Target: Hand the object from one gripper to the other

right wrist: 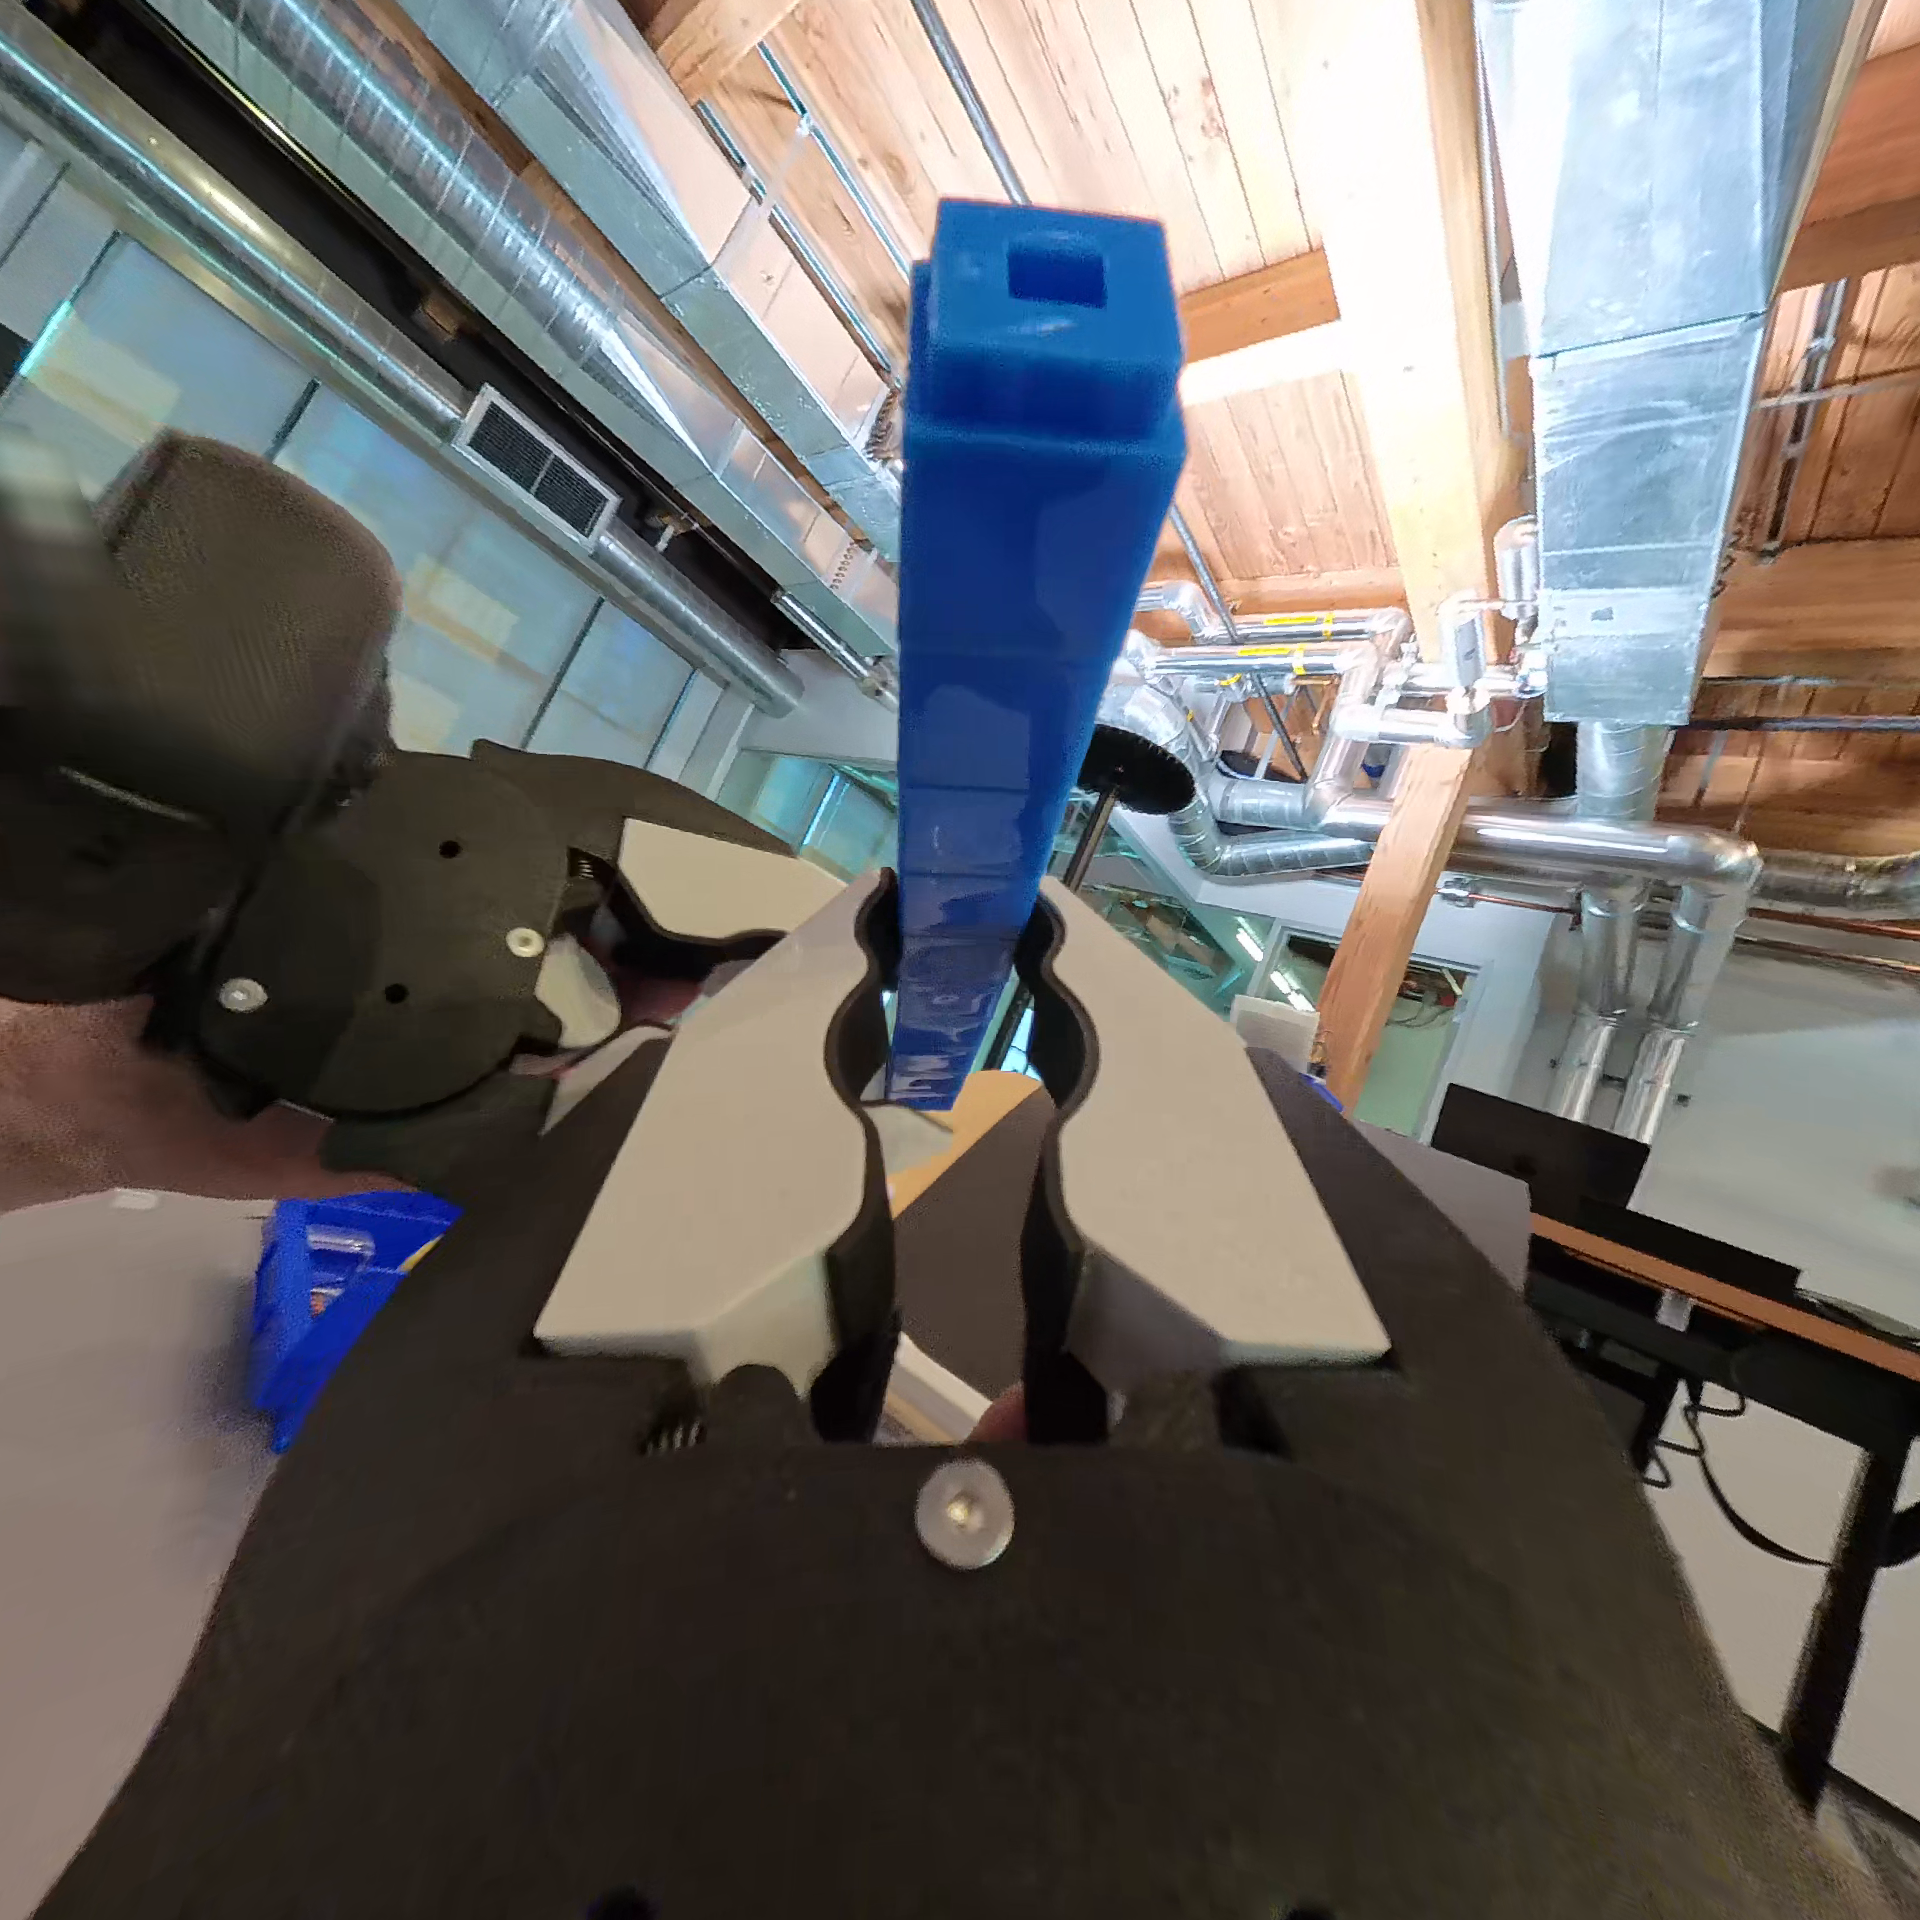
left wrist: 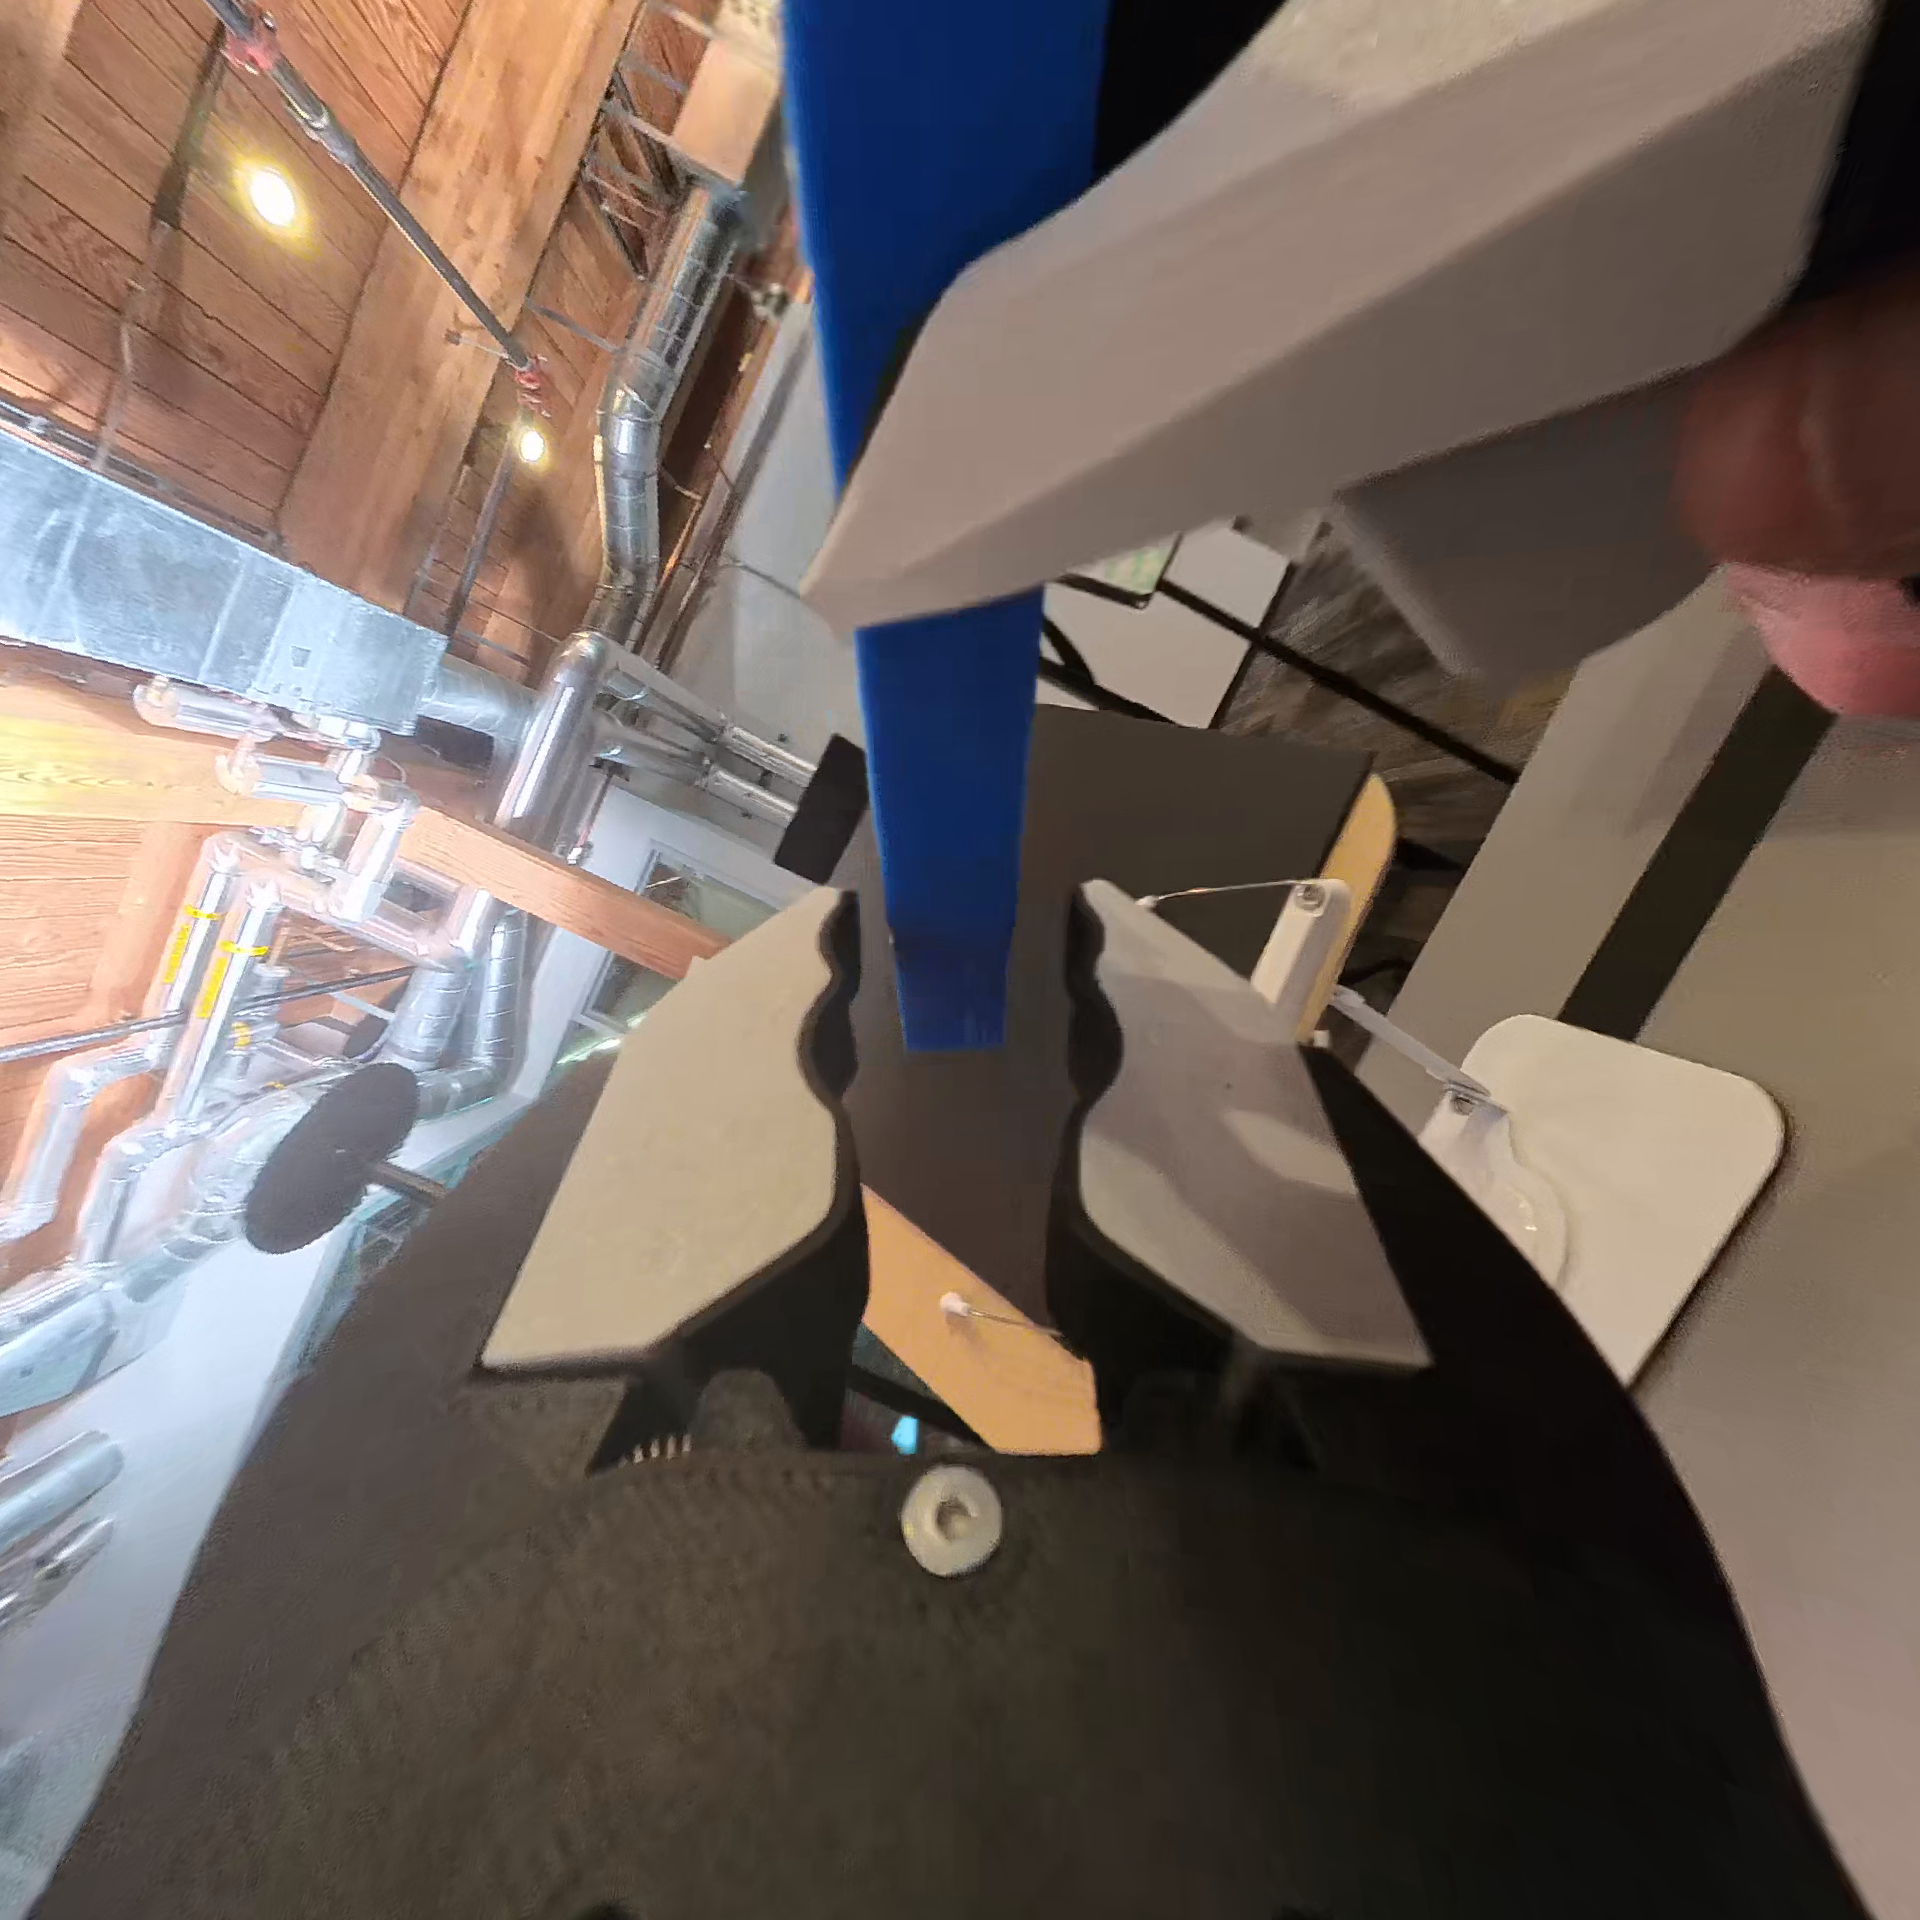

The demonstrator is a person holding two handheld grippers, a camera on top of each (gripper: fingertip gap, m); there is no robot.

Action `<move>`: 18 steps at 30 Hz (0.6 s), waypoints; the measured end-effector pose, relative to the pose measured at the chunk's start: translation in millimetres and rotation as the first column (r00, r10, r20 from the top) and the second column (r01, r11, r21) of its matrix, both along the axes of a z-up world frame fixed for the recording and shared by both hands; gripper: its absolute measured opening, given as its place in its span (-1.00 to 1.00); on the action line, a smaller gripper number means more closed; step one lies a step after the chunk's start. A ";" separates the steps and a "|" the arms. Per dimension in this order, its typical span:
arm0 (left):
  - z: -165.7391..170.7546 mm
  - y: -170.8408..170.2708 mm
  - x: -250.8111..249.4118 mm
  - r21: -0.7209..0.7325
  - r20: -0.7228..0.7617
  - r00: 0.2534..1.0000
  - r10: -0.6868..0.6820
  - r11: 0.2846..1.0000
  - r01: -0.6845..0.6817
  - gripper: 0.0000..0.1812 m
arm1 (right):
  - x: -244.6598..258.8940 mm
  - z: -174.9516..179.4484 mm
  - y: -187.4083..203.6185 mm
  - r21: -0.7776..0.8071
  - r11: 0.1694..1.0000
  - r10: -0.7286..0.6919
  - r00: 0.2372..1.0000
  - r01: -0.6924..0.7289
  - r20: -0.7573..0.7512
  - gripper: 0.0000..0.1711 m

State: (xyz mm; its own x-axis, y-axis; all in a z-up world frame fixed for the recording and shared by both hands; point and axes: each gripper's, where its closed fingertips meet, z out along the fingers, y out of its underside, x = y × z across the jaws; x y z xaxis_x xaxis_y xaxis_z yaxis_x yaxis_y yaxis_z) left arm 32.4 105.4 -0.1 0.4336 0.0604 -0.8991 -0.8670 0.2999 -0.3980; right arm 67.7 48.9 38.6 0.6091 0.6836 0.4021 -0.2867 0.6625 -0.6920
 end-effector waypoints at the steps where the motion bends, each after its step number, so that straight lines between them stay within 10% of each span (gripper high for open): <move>1: -0.6 -0.9 -2.6 -0.025 0.016 1.000 -0.008 1.000 0.009 -0.54 | 2.8 1.5 2.1 0.003 1.000 -0.015 1.000 0.015 -0.005 -0.77; 5: -3.6 -14.4 -10.7 -0.252 0.372 0.919 -0.130 0.939 0.235 -0.47 | 12.5 3.2 13.7 0.114 0.974 -0.198 0.980 0.194 0.022 -0.77; 10: 5.8 -72.8 23.8 -0.331 0.825 0.528 -0.199 0.587 0.739 -0.44 | 16.1 0.8 19.6 0.331 0.851 -0.446 0.894 0.407 0.048 -0.78; 14: 2.4 -111.5 48.8 -0.271 0.950 0.305 -0.074 0.294 0.916 -0.33 | 10.5 -6.8 17.9 0.532 0.686 -0.606 0.794 0.496 0.041 -0.78; 18: -12.9 -125.0 58.7 -0.254 0.967 0.249 0.053 0.152 0.955 -0.26 | -1.6 -17.6 10.5 0.674 0.555 -0.678 0.734 0.487 0.028 -0.77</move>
